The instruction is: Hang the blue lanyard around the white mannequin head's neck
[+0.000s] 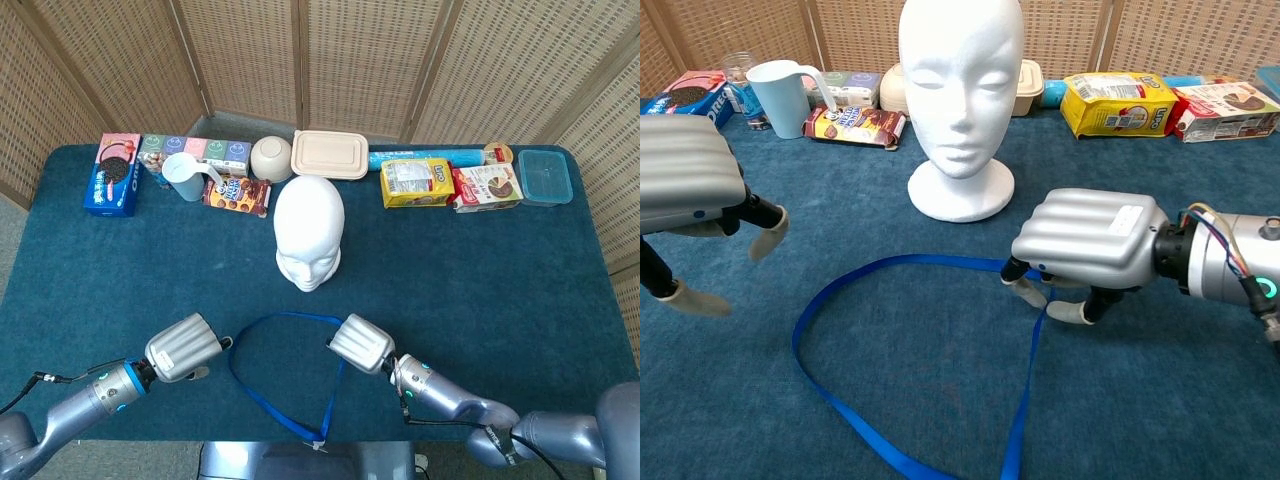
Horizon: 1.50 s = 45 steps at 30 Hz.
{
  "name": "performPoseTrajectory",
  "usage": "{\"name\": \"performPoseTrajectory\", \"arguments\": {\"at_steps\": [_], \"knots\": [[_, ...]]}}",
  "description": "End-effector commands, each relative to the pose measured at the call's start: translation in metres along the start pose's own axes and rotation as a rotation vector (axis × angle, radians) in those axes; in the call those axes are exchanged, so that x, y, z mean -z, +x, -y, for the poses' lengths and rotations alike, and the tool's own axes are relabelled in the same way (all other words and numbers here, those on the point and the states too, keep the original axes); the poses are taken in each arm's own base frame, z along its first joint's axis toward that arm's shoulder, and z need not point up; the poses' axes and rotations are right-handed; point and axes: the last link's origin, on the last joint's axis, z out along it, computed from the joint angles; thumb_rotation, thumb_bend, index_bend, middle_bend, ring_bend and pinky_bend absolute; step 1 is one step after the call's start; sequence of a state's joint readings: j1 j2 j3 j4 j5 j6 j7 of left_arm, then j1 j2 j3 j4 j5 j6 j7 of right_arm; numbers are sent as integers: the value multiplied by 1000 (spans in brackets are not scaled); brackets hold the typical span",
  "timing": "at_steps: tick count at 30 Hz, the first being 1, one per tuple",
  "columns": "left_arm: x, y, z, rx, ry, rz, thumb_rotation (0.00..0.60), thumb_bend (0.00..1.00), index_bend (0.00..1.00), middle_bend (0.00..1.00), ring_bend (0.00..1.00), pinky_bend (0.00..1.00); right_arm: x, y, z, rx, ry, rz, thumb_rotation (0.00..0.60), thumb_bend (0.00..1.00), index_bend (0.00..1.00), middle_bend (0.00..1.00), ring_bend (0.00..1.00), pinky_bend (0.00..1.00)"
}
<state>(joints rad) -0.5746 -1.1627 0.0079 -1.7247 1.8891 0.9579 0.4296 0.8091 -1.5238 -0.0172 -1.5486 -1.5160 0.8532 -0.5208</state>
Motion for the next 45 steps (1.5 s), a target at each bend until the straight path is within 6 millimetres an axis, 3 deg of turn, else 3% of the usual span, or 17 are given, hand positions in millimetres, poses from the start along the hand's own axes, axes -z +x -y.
{"name": "performPoseTrajectory", "arguments": {"at_steps": [1,28,45], "knots": [[-4,-4,-2,14,-8,10,454,151,536,1000,1000,975,0,-1,1,0,1,4,600,458,711,953,1000,1000],[-35,-35,-18,-58,-77,149,478,187,571,1000,1000,975,-1,-4,-1,-11,-16,1,600,458,724,962,1000,1000],[-47,-45,-26,-74,-85,208,478,300,571,1000,1000,974,-3,-6,-2,-35,-20,2,600,458,733,968,1000,1000]]}}
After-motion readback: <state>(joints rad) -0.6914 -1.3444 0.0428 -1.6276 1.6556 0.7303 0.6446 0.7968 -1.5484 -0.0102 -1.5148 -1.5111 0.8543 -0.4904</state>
